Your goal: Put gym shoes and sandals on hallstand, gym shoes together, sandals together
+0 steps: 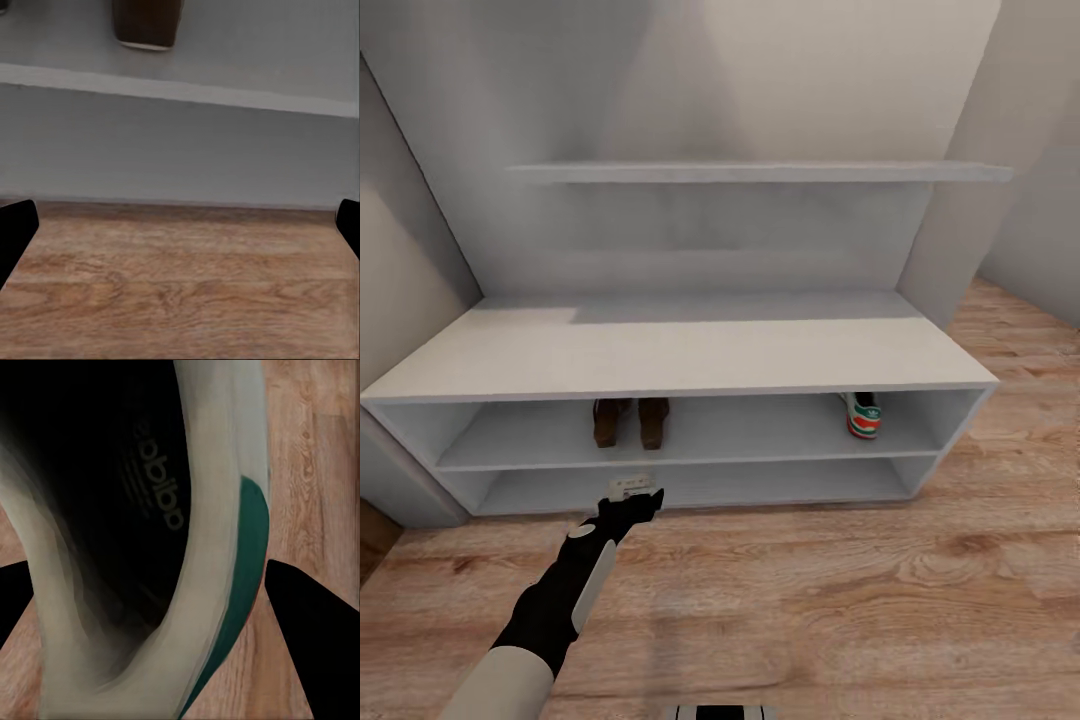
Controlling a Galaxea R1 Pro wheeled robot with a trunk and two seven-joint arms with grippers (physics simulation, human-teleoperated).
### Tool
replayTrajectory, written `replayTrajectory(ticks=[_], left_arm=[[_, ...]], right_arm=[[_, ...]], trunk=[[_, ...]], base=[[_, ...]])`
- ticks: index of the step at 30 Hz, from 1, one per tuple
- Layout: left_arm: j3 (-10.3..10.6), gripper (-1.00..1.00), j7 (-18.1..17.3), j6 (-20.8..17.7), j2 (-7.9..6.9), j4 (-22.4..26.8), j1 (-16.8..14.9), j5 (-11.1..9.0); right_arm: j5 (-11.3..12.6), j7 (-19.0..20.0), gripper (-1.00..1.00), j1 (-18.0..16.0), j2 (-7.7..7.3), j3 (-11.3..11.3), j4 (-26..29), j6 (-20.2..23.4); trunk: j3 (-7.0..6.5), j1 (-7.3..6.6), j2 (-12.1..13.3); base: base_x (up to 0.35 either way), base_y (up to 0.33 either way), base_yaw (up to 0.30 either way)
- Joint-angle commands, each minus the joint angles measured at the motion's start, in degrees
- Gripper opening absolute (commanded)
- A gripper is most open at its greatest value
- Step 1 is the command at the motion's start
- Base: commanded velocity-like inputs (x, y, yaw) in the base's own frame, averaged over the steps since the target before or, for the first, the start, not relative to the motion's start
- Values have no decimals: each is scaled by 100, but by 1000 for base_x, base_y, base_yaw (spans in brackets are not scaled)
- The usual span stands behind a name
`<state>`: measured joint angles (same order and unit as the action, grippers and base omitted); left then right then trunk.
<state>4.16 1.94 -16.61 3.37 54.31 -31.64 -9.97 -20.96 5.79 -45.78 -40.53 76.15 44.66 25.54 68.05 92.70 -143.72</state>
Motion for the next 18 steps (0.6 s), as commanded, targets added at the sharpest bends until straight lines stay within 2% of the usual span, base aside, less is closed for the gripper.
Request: replayTrajectory(ticks=[1,12,18], left_arm=[[4,100,24,-28,0,10,-1,-58],[-2,100,57,-23,5,32,0,-56],[12,100,64,-34,14,41,0,-53]], right_arm=[[-58,51,-100,-10,1,23,8,17],[-58,36,-100,-10,4,23,12,12],[-58,34,-100,-10,4,23,8,12]], trunk=[[5,-4,-2],[5,-4,-2],[5,-4,-2]], base=[[-290,-165,0],[-283,-176,0],[-218,-216,0]])
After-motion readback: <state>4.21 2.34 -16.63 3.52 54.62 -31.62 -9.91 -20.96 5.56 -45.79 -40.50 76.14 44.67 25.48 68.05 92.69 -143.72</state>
